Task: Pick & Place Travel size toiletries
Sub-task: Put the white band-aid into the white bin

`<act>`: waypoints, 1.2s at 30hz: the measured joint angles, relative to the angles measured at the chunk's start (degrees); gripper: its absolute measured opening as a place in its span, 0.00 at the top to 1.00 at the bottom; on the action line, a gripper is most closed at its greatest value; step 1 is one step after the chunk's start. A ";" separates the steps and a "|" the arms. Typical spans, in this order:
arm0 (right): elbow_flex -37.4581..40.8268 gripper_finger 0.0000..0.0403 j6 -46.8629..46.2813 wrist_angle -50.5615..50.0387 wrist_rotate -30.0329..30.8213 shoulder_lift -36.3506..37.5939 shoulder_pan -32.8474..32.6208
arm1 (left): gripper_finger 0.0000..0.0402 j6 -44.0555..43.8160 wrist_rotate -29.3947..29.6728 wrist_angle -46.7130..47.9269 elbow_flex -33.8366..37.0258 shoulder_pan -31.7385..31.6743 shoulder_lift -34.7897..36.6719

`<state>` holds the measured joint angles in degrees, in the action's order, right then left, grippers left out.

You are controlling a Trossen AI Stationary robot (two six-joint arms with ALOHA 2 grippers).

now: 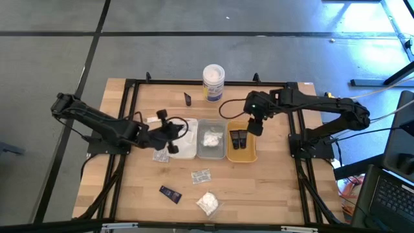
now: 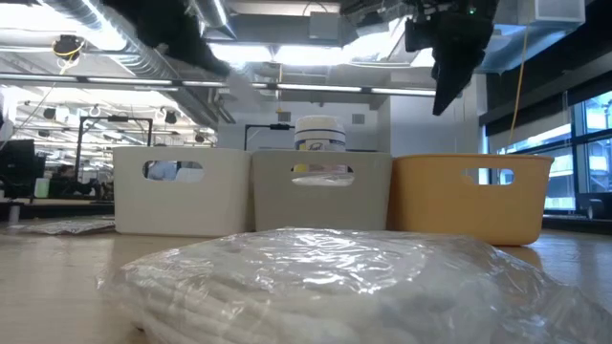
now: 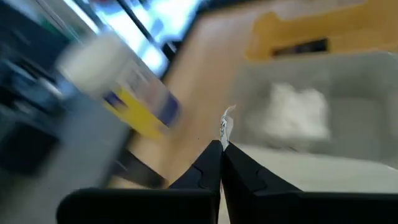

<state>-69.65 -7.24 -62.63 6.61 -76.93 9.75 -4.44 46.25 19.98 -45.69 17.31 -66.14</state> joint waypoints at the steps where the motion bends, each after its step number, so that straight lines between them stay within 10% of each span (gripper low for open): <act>1: 0.00 0.49 0.04 -0.04 -0.02 0.00 0.42 | 0.99 -4.16 -1.71 1.97 0.00 0.40 0.00; 14: 0.00 0.65 1.65 -0.02 -0.18 0.00 1.54 | 0.99 -36.45 -6.87 22.44 0.00 3.87 -0.24; 36: 0.00 0.70 0.37 0.00 -0.22 0.00 1.54 | 0.99 -25.02 -9.58 31.75 -12.02 -2.18 -19.07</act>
<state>-69.65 -6.87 -62.63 6.39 -76.93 11.29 -29.46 36.67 51.73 -57.71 15.13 -85.22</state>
